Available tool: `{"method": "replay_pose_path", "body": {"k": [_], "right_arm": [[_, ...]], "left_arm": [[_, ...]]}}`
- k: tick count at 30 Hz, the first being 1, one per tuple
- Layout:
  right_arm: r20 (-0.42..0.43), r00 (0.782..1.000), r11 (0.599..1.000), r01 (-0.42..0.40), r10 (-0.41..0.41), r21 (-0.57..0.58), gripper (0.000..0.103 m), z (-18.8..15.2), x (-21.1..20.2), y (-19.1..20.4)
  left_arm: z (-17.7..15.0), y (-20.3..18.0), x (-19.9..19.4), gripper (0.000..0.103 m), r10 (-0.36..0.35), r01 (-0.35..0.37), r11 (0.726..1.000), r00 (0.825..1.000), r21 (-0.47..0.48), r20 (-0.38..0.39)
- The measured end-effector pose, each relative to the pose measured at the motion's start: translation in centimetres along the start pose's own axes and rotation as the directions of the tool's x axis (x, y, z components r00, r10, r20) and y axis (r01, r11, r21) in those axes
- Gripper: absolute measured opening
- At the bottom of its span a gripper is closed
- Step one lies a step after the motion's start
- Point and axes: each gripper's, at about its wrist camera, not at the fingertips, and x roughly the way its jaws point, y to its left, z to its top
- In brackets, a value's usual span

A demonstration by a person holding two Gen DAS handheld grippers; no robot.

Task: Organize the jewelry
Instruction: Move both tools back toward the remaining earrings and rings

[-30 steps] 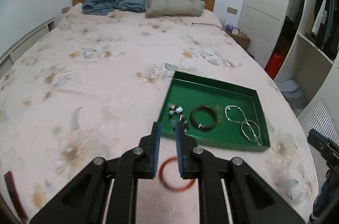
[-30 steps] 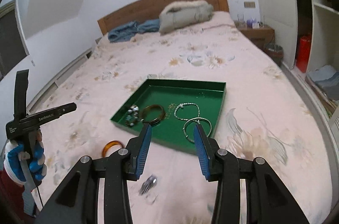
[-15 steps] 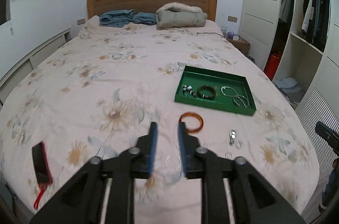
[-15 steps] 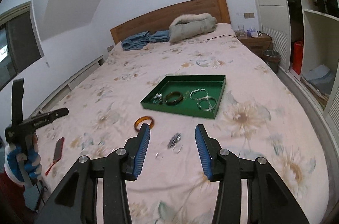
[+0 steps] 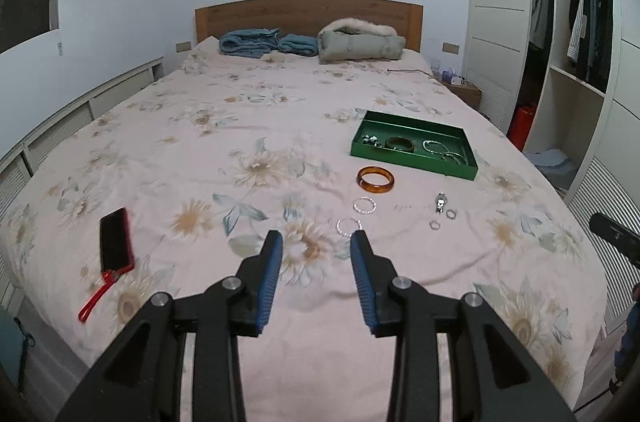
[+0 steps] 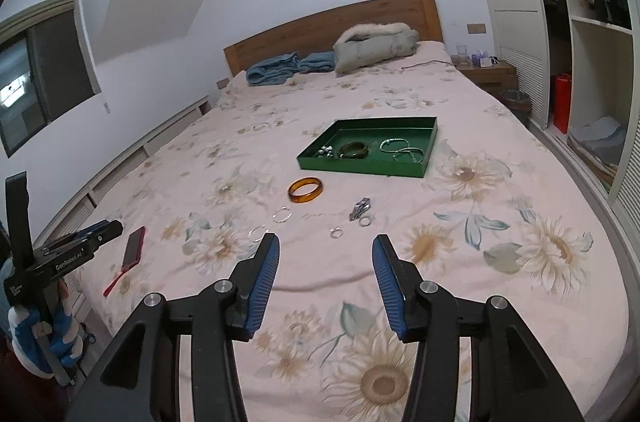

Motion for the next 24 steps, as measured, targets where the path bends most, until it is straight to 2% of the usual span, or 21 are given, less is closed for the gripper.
{"method": "replay_pose_path", "body": {"k": [8,14,19,24], "right_arm": [[0.022,1.0,0.999,0.002,-0.001,-0.035,0.048,-1.7,-1.5,1.2],[0.046,0.999,0.998,0.029,-0.027,-0.05,0.05,-2.0,-2.1,1.0],[0.033,0.998,0.997,0.052,-0.05,-0.057,0.05,-1.9,-0.8,0.2],[-0.026,0.998,0.997,0.061,-0.062,-0.054,0.05,-2.3,3.8,-1.1]], "left_arm": [[-1.9,-0.4,-2.7,0.034,0.031,-0.031,0.999,0.999,0.011,0.043],[-2.4,-0.3,-2.4,0.034,0.043,-0.043,0.999,0.997,-0.004,0.06],[-2.7,1.3,0.4,0.034,0.003,-0.004,0.999,1.0,-0.032,-0.011],[-3.5,2.5,5.8,0.034,-0.041,0.038,0.999,0.994,-0.037,-0.103]]}}
